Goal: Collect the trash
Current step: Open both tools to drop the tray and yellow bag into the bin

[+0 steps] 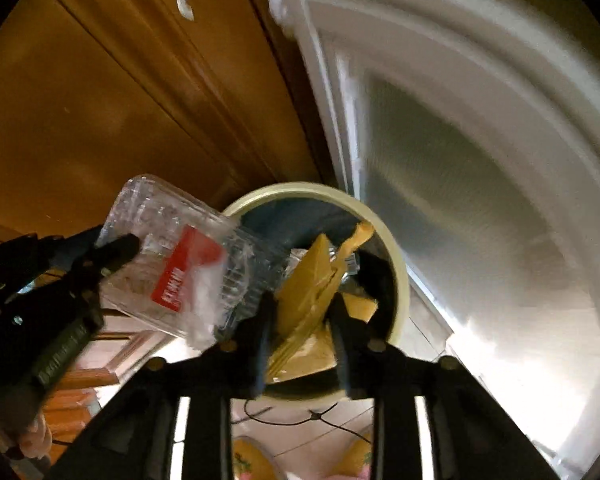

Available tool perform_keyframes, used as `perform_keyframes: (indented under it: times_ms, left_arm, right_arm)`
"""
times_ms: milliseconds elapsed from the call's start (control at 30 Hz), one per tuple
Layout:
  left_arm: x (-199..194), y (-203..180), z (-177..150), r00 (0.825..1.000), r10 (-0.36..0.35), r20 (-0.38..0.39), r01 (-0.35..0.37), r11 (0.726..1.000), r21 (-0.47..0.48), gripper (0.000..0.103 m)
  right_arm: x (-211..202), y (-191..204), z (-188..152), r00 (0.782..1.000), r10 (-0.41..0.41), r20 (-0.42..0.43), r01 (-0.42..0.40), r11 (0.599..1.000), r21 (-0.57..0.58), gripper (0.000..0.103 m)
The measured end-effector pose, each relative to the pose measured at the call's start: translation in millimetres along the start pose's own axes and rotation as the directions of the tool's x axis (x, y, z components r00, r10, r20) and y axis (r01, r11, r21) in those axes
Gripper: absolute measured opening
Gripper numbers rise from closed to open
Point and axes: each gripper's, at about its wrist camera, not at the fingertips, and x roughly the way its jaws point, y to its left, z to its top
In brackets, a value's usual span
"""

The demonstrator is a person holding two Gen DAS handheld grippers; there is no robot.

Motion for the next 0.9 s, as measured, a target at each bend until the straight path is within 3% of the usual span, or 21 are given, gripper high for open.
perform_keyframes:
  times_ms: [100, 167, 233, 400, 667, 900]
  left_arm:
    - [22, -6, -3, 0.999, 0.009, -0.037, -0.008, 1.000, 0.011, 0.043]
    - [28, -6, -4, 0.999, 0.019, -0.047, -0.019, 1.000, 0.009, 0.058]
    - [29, -6, -5, 0.999, -0.007, -0.046, 0.007, 1.000, -0.005, 0.064]
    - [33, 3, -4, 0.998, 0.032, -0.048, -0.031, 0.999, 0.008, 0.064]
    - [9, 12, -11, 0.998, 0.048, -0.030, -0.049, 0.998, -0.040, 0.064]
    - [-35, 15, -23, 0.998, 0.050, -0.034, -0.052, 0.998, -0.044, 0.064]
  right_arm:
    - [16, 1, 0, 1.000, -0.014, -0.015, 0.013, 1.000, -0.018, 0.043]
    - [20, 4, 1, 1.000, -0.013, -0.017, 0.013, 1.000, -0.009, 0.045]
    - [21, 2, 1, 1.000, -0.015, -0.014, 0.015, 1.000, 0.001, 0.048]
    - [19, -13, -5, 0.999, -0.022, -0.025, 0.022, 1.000, 0.019, 0.049]
    - [21, -15, -13, 0.998, -0.020, -0.054, 0.023, 0.998, 0.054, 0.049]
    - [-27, -9, -28, 0.998, -0.001, -0.069, 0.007, 0.996, 0.091, 0.049]
